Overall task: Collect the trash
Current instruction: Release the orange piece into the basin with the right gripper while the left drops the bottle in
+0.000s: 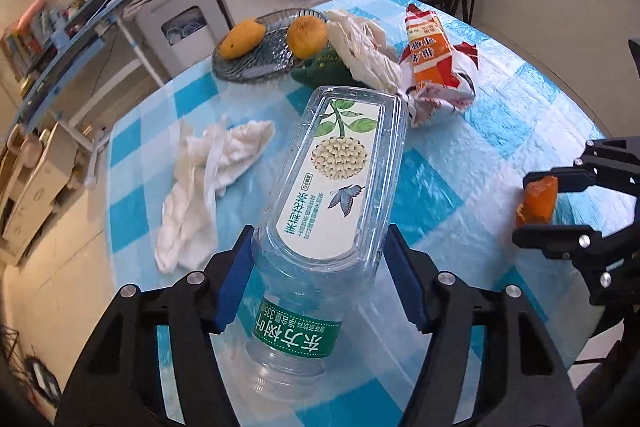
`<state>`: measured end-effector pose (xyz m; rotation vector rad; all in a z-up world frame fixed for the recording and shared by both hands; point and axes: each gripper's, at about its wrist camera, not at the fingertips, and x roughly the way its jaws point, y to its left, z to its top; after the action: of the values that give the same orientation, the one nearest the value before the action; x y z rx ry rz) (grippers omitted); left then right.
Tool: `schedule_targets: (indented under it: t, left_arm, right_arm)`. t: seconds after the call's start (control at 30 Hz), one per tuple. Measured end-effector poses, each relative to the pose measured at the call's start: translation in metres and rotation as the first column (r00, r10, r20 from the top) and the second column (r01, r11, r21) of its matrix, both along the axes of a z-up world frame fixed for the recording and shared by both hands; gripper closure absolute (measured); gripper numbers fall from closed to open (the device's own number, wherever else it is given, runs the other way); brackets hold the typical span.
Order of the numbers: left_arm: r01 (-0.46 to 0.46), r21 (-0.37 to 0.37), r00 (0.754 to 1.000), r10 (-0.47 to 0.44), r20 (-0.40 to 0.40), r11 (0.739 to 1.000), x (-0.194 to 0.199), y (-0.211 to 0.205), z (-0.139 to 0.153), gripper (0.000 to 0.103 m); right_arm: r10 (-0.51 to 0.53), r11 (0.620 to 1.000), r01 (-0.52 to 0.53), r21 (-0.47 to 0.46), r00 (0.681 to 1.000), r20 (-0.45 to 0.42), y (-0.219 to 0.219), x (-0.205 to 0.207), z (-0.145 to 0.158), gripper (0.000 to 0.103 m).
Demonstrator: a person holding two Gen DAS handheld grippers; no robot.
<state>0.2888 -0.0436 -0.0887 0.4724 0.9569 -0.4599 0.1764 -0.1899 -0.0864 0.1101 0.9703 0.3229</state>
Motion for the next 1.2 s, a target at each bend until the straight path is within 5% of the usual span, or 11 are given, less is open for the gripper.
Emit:
schedule_targets:
  t: [0.1,0.23,0.3,0.33,0.5,0.8,1.0,1.2]
  left_arm:
    - [-0.041,0.0,0.999,0.041,-0.01,0.999,-0.028,0.015,0.0,0.04]
    - [-0.096,0.051,0.992,0.091,0.091,0.994,-0.047,0.012,0.002,0.016]
    - [-0.123,0.088,0.988,0.113,0.106,0.989,-0.046,0.004,-0.003,0.017]
    - [-0.131,0.079,0.987,0.123,0.103,0.988,-0.045,0.0,-0.003,0.026]
    - [-0.218,-0.025,0.972,0.22,0.08,0.976,-0.053,0.006,0.0,0.041]
    - [-0.346,-0.232,0.929,0.367,0.055,0.909,-0.109,0.06,0.023,0.042]
    - [-0.368,-0.287,0.919,0.393,0.031,0.884,-0.155,0.076,0.029,0.042]
    - [-0.363,-0.297,0.921,0.388,0.029,0.883,-0.196,0.079,0.03,0.042]
  right_arm:
    - [0.013,1.0,-0.013,0.004,1.0,0.01,0.004,-0.006,0.002,0.059]
    - [0.025,1.0,-0.025,0.011,0.999,0.026,0.008,-0.012,0.006,0.059]
    - [0.029,0.999,-0.03,0.012,0.999,0.038,0.01,-0.014,0.008,0.059]
    - [0.032,0.999,-0.033,0.018,0.998,0.047,0.011,-0.017,0.01,0.059]
    - [0.039,0.998,-0.043,0.047,0.996,0.08,0.012,-0.032,0.017,0.059]
    - [0.156,0.984,-0.166,0.07,0.978,0.138,0.042,-0.079,0.029,0.059]
    - [0.299,0.951,-0.306,0.051,0.948,0.108,0.076,-0.125,0.018,0.058]
    - [0.343,0.939,-0.344,0.0,0.935,0.095,0.091,-0.15,0.009,0.045]
